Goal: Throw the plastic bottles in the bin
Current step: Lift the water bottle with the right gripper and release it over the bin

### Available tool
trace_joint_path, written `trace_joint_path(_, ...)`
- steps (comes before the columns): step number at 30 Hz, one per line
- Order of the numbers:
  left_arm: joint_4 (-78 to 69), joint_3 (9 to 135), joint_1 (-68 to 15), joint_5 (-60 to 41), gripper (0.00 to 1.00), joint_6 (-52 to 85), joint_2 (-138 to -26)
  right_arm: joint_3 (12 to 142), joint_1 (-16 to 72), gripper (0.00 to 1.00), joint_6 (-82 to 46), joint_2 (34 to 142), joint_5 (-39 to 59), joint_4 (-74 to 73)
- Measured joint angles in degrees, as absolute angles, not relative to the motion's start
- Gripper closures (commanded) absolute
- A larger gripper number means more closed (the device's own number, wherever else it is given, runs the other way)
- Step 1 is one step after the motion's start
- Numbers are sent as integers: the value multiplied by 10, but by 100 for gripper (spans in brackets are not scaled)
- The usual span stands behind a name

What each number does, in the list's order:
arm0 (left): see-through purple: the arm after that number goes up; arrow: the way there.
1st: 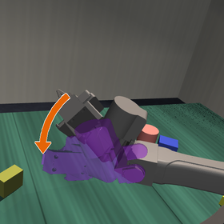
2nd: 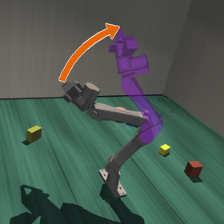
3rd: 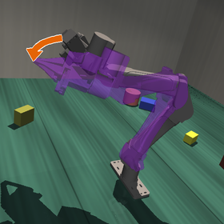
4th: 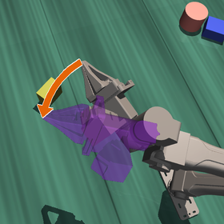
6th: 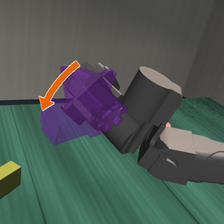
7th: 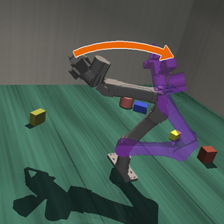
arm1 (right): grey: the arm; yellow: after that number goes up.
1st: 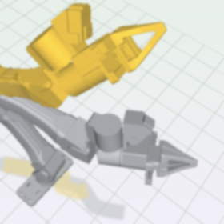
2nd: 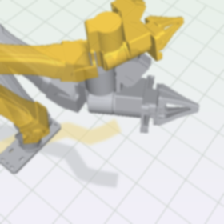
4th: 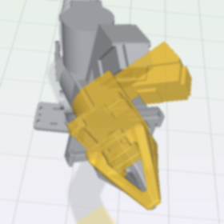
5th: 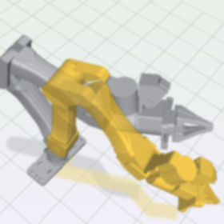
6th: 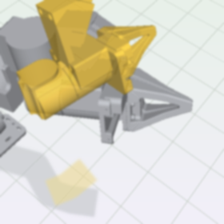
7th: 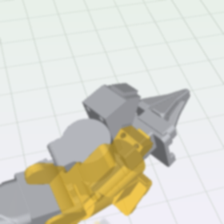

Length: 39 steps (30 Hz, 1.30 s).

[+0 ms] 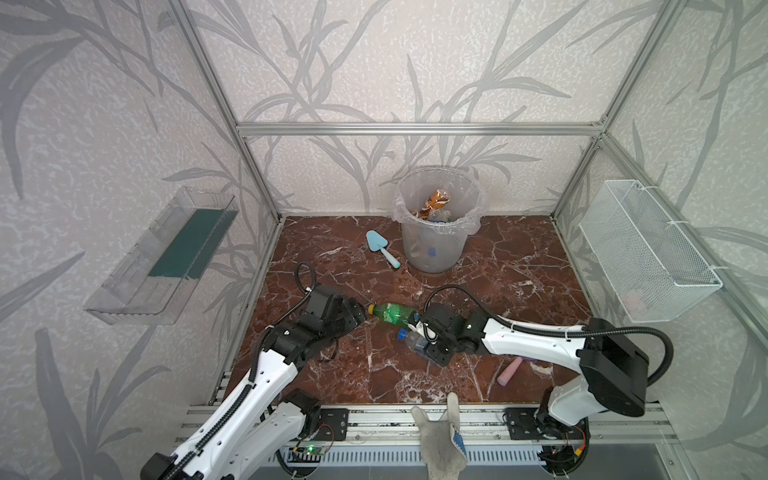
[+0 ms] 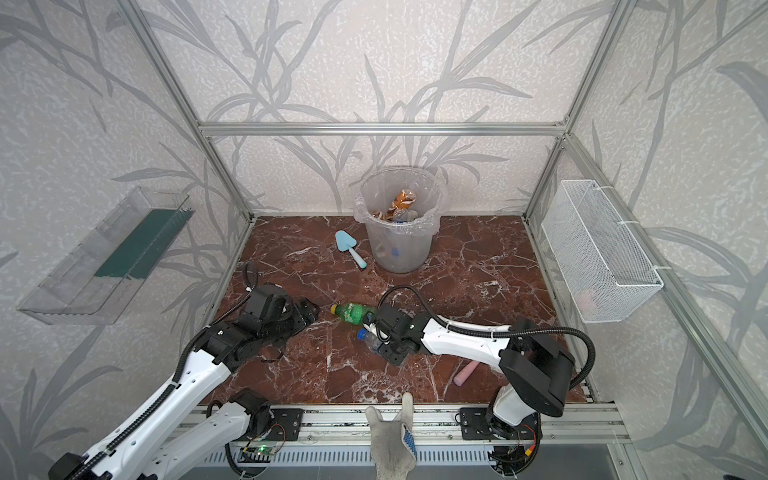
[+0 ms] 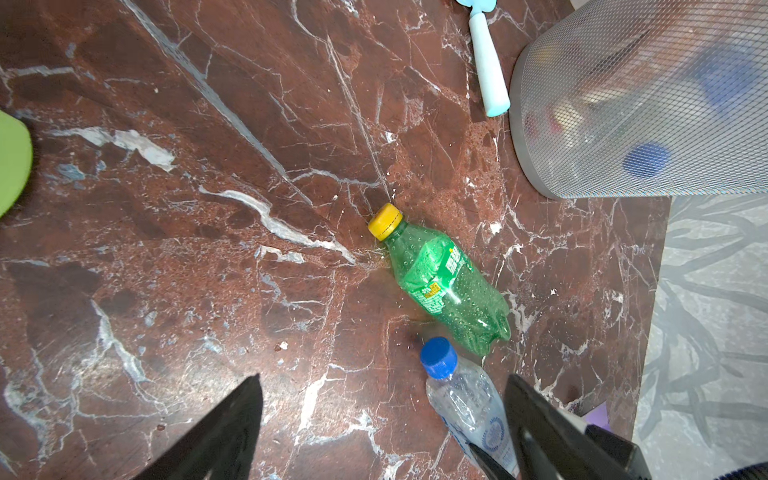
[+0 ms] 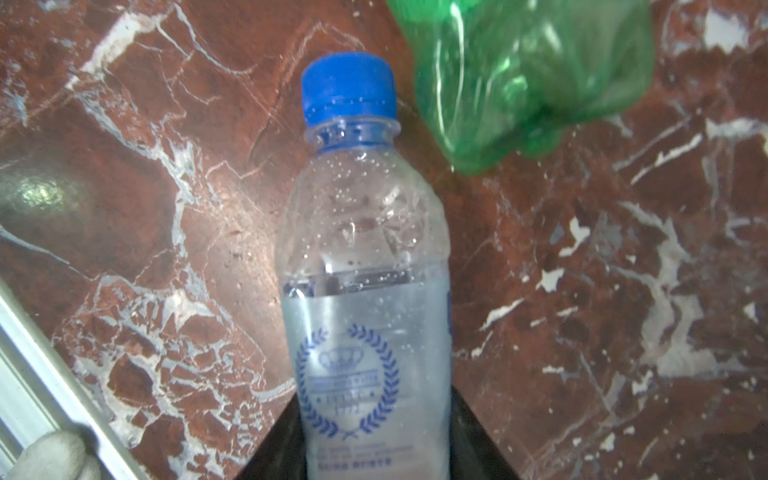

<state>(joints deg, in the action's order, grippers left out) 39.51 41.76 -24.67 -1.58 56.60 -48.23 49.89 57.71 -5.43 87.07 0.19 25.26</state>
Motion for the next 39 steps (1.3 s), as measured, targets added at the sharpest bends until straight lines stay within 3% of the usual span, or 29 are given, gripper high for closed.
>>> trace_joint_path(28, 365, 418, -247, -31, 10, 566, -523, 342, 517, 54, -331, 572, -42, 305)
trace_joint_path(31, 365, 418, -247, -31, 10, 566, -522, 404, 463, 54, -323, 540, -41, 329)
trace_joint_path(34, 366, 425, -247, -31, 10, 566, -522, 576, 385, 51, -300, 582, -23, 350)
trace_joint_path(39, 370, 473, -247, -31, 10, 566, -531, 997, 302, 24, -260, 775, -14, 324)
